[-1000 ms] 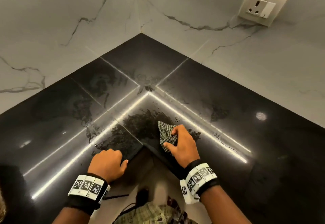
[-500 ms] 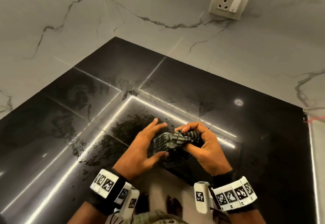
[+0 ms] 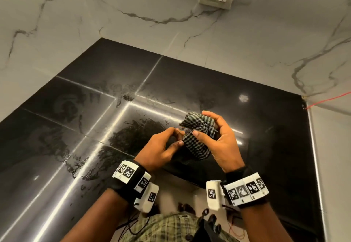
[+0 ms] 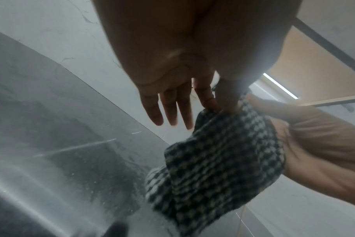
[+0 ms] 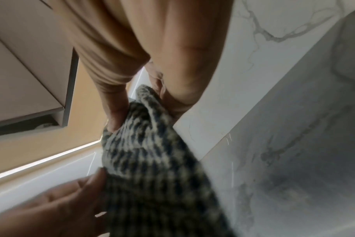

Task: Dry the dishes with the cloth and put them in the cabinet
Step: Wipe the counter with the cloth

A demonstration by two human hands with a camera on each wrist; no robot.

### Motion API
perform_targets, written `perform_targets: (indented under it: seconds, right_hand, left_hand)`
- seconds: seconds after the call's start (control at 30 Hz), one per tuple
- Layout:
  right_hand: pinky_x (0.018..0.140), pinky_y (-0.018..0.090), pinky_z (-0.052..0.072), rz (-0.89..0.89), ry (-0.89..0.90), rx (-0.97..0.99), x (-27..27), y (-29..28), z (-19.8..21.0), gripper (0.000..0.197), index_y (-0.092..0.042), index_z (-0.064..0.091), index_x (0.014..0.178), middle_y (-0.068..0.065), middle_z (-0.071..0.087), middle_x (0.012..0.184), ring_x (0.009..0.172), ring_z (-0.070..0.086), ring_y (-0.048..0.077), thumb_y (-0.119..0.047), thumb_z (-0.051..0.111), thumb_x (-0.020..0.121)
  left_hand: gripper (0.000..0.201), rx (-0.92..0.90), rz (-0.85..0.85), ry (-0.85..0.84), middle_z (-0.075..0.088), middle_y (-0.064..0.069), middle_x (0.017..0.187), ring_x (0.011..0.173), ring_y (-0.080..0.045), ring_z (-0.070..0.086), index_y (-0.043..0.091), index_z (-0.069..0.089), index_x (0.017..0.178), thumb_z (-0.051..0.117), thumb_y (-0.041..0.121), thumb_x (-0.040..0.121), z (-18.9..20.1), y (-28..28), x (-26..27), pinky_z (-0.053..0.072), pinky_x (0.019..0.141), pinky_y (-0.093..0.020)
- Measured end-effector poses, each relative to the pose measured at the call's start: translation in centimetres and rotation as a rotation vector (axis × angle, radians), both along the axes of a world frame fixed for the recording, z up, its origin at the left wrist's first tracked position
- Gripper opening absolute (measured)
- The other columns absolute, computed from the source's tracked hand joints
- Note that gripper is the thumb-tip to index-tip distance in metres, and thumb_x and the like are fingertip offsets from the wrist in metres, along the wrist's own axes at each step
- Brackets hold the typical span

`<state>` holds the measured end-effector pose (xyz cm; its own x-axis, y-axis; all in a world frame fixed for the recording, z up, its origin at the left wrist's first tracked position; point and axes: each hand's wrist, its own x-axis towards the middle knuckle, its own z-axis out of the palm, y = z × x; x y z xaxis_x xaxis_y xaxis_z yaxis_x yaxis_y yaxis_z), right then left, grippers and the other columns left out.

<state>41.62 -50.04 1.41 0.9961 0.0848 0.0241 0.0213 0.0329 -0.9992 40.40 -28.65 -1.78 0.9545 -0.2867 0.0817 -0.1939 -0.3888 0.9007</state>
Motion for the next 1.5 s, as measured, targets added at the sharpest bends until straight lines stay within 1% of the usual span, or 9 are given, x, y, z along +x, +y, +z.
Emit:
perform_targets:
  seconds: [0.2, 0.37, 0.5, 0.67, 0.83, 1.03, 1.2, 1.4, 1.5]
  right_hand:
    - [0.102, 0.031, 0.049, -0.190, -0.183, -0.556, 1.1, -0.5, -1.8, 0.048, -0.028, 0.060, 0.129, -0.013, 0.060, 0.124, 0.117, 0.059, 0.008, -0.037, 0.079, 0.086]
    - [0.075, 0.033, 0.059, 0.148, 0.254, -0.159, 1.0, 2.0, 0.3, 0.037, -0.015, 0.076, 0.093, 0.003, 0.077, 0.085, 0.080, 0.072, 0.014, -0.051, 0.065, 0.091]
    - [0.097, 0.040, 0.056, 0.285, 0.282, -0.089, 0.8, 3.2, -0.2, 0.033, -0.015, 0.071, 0.117, 0.005, 0.077, 0.109, 0.106, 0.072, 0.019, -0.037, 0.069, 0.093]
    - [0.096, 0.039, 0.056, 0.318, 0.274, 0.005, 0.7, 3.1, -0.6, 0.024, -0.006, 0.069, 0.120, 0.014, 0.076, 0.111, 0.108, 0.071, 0.031, -0.006, 0.063, 0.097]
    - [0.089, 0.039, 0.057, 0.352, 0.384, 0.029, 0.4, 3.6, 0.3, 0.025, -0.001, 0.070, 0.115, 0.021, 0.075, 0.108, 0.099, 0.072, 0.028, -0.001, 0.049, 0.102]
    - [0.095, 0.041, 0.055, 0.290, 0.353, -0.040, 0.4, 1.4, 0.6, 0.025, -0.007, 0.067, 0.118, 0.015, 0.075, 0.109, 0.105, 0.071, 0.029, -0.024, 0.063, 0.100]
    - [0.095, 0.043, 0.058, 0.401, 0.273, -0.173, 0.0, -1.1, 0.8, 0.032, -0.010, 0.069, 0.117, 0.012, 0.077, 0.108, 0.103, 0.073, 0.031, -0.015, 0.078, 0.087]
    - [0.096, 0.046, 0.053, 0.249, 0.361, 0.050, -1.3, -0.3, 1.1, 0.024, 0.000, 0.071, 0.112, 0.023, 0.074, 0.111, 0.104, 0.069, 0.036, -0.017, 0.058, 0.101]
    - [0.088, 0.039, 0.059, 0.139, 0.460, 0.301, -1.6, 0.4, 1.7, 0.035, 0.005, 0.065, 0.120, 0.025, 0.072, 0.115, 0.103, 0.070, 0.033, -0.021, 0.047, 0.106]
  left_hand:
    - [0.007, -0.048, 0.129, 0.004, 0.062, 0.016, 0.078, 0.069, 0.001, 0.056, 0.015, 0.057, 0.100, 0.063, 0.020, 0.101, 1.4, 0.0, 0.2, 0.041, 0.065, -0.015]
    - [0.020, -0.008, 0.087, -0.096, 0.074, 0.009, 0.099, 0.094, -0.006, 0.071, 0.015, 0.067, 0.113, 0.072, 0.014, 0.094, 2.6, -0.2, -0.1, 0.058, 0.085, -0.033]
    - [0.048, 0.017, -0.009, -0.033, 0.074, 0.003, 0.116, 0.106, -0.013, 0.072, 0.025, 0.051, 0.144, 0.055, 0.008, 0.100, 3.3, -0.3, -1.4, 0.058, 0.093, -0.037]
    - [0.047, -0.097, 0.084, -0.073, 0.067, 0.002, 0.131, 0.123, -0.013, 0.063, 0.013, 0.058, 0.141, 0.054, -0.006, 0.098, 2.3, 0.7, -2.6, 0.054, 0.103, -0.037]
    - [0.068, 0.301, 0.182, -0.121, 0.040, 0.001, 0.145, 0.136, -0.016, 0.034, 0.029, 0.046, 0.149, 0.071, 0.037, 0.086, 0.6, 2.4, -2.6, 0.026, 0.115, -0.025]
    - [0.006, 0.047, 0.127, 0.015, 0.074, 0.008, 0.094, 0.091, -0.008, 0.069, 0.018, 0.072, 0.100, 0.070, 0.021, 0.096, 0.6, 3.1, -2.1, 0.056, 0.084, -0.034]
    - [0.018, -0.027, 0.186, 0.019, 0.074, 0.005, 0.097, 0.094, -0.027, 0.069, 0.026, 0.062, 0.095, 0.050, 0.034, 0.106, 0.7, 3.2, -1.4, 0.054, 0.087, -0.051]
    - [0.097, -0.039, 0.068, 0.510, 0.076, -0.008, 0.100, 0.088, -0.020, 0.075, 0.014, 0.064, 0.114, 0.048, 0.096, 0.066, -0.1, 1.6, -1.8, 0.059, 0.090, -0.054]
    - [0.107, -0.153, -0.029, 0.919, 0.076, -0.021, 0.105, 0.093, -0.031, 0.074, -0.001, 0.069, 0.114, 0.027, 0.089, 0.074, 0.3, 0.2, -2.5, 0.057, 0.096, -0.052]
